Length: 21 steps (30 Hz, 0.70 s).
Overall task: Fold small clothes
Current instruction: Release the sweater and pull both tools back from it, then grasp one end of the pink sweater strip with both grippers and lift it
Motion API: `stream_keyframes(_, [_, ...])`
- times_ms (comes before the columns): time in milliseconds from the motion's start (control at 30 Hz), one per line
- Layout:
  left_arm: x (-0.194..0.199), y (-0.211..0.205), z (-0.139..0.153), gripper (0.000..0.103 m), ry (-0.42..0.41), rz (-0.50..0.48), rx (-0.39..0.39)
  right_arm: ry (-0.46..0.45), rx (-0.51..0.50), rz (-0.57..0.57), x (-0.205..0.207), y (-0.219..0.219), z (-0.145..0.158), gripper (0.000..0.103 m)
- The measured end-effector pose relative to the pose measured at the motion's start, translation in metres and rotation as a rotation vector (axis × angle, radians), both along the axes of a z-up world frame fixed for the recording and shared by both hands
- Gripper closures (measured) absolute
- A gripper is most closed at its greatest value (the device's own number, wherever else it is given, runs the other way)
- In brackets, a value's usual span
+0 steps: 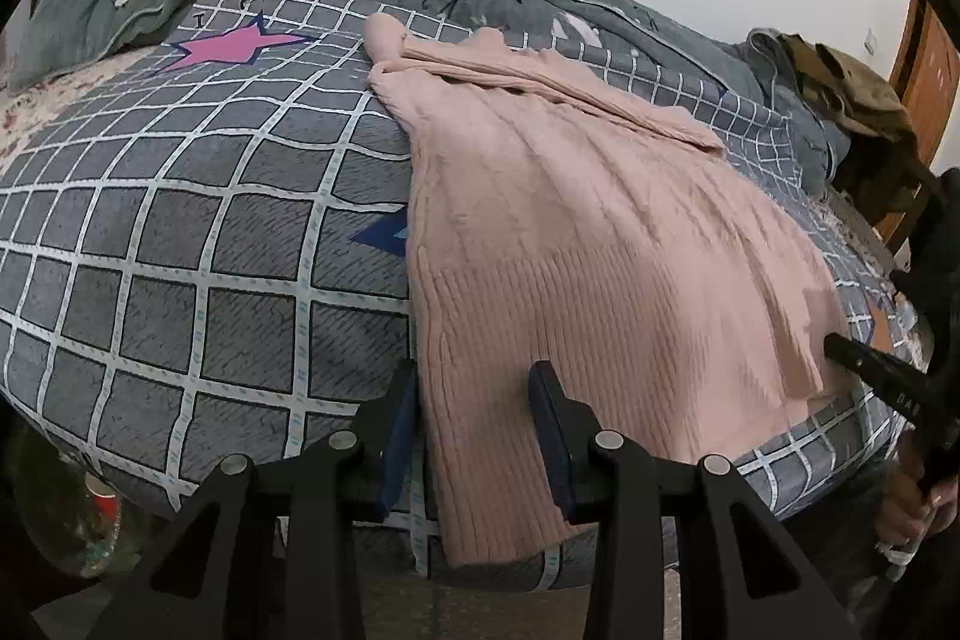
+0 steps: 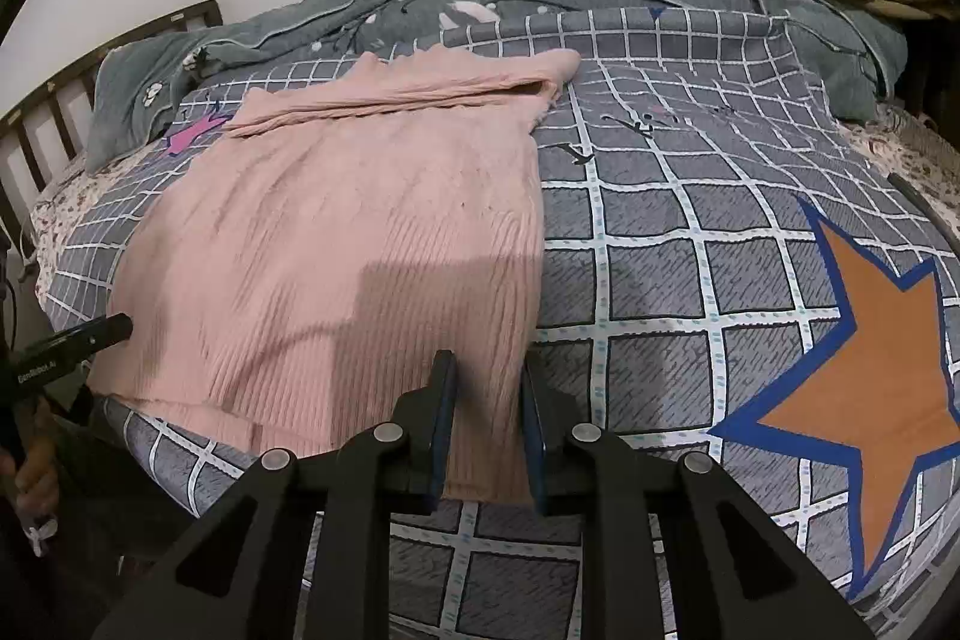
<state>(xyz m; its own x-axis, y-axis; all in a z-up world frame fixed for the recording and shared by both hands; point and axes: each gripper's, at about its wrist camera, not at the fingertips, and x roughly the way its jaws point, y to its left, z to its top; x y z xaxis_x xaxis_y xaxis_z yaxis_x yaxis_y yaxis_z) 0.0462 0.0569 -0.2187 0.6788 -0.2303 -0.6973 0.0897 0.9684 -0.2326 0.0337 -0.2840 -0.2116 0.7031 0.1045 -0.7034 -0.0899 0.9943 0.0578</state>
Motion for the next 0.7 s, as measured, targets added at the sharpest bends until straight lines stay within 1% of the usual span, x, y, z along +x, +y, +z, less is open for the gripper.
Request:
stream_keyframes(167, [0.0000,-0.0018,0.0001,0.067,-0.002,-0.002,0.011,0.008,-0.005,0.002,0.0019,0.0004,-0.0004,0.082])
stream_keyframes(367, [0.0007,-0.0029,0.0007,0.067,-0.006,-0.007,0.024,0.023,0.022,0.001,0.0043,-0.0031,-0.0010,0.082])
stream_keyframes(700, [0.0014,-0.0025,0.0006,0.067,-0.007,-0.006,0.020,0.025,0.010,0.010,0.0028,-0.0009,-0.0016,0.079])
